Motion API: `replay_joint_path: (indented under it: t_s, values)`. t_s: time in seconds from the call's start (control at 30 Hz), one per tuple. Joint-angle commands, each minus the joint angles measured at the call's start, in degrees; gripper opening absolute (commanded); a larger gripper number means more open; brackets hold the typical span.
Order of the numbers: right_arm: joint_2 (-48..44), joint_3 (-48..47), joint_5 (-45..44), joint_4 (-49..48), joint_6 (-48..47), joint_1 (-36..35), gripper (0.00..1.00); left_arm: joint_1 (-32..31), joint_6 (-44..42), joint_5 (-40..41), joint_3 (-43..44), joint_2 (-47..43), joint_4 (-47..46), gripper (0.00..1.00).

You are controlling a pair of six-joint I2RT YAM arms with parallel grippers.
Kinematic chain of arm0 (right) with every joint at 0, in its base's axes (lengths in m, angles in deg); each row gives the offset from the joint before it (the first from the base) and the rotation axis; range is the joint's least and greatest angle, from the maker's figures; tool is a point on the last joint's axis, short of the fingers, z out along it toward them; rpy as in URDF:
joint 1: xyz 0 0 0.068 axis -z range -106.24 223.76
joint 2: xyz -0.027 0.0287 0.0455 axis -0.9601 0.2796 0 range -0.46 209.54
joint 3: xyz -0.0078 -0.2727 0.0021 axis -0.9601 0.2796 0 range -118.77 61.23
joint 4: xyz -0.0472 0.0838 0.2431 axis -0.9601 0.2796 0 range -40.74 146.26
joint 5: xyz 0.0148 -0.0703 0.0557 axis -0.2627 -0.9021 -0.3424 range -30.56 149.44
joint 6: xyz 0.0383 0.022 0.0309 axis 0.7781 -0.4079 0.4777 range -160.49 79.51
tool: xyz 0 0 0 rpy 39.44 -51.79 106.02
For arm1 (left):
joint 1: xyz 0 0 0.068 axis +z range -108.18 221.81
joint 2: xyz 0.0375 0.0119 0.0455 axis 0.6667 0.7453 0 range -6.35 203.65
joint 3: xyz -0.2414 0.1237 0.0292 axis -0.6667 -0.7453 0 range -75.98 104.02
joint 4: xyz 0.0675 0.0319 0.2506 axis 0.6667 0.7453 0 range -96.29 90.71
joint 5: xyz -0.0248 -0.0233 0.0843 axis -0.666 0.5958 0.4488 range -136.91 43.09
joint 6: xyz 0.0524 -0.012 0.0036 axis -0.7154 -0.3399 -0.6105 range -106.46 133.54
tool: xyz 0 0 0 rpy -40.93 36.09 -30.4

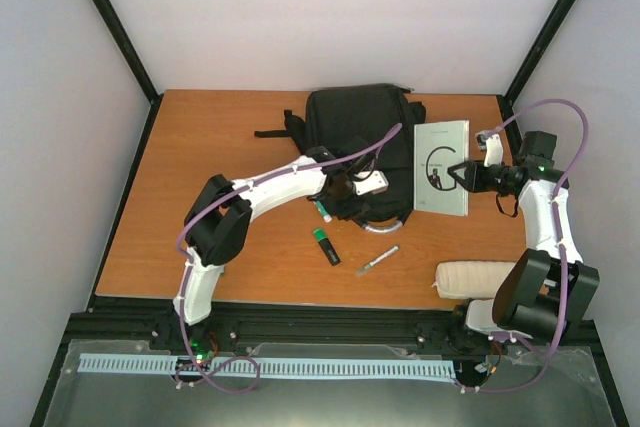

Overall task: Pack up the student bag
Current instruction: Place the book in the student bag.

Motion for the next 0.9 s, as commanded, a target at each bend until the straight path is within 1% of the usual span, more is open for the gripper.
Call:
replay_joint_path:
  t_s: [0.0,0.1,0.23,0.33,0.47,0.63,0.73,0.87]
  values:
    - [-1.04,-1.42,4.99,-2.99,-1.03,0.64,0.03,-0.18,-2.68,0.43,2.63,0.79,1.23,0.66]
    - [-0.83,-1.28,5.15,-2.88,-1.05,0.82,0.03,-0.14,-3.19,0.44,2.92,1.49,1.27,0.66]
    - [-0.12,-1.49,5.15,-2.81,-0.87,1.01,0.03,-0.26,-2.88,-1.89,3.32,2.68,0.58,0.66]
    - [0.26,-1.61,5.4,-2.61,-0.86,1.17,0.03,-0.48,-2.45,-2.47,4.17,4.0,0.08,0.64]
    - [0.21,-1.36,5.58,-2.56,-0.81,1.28,0.03,-0.62,-1.84,-1.07,5.59,5.46,-0.63,0.55]
    - [0.38,-1.43,5.8,-2.35,-0.75,1.57,0.03,-0.66,-1.37,0.84,5.4,5.93,-2.8,0.45]
    - [0.39,-1.3,6.03,-2.3,-0.67,1.68,0.03,-0.79,-1.54,1.44,5.07,5.85,-3.35,0.37]
    - [0.32,-1.34,6.12,-2.3,-0.57,1.72,0.03,-0.88,-1.48,1.48,3.84,4.85,-4.64,0.3]
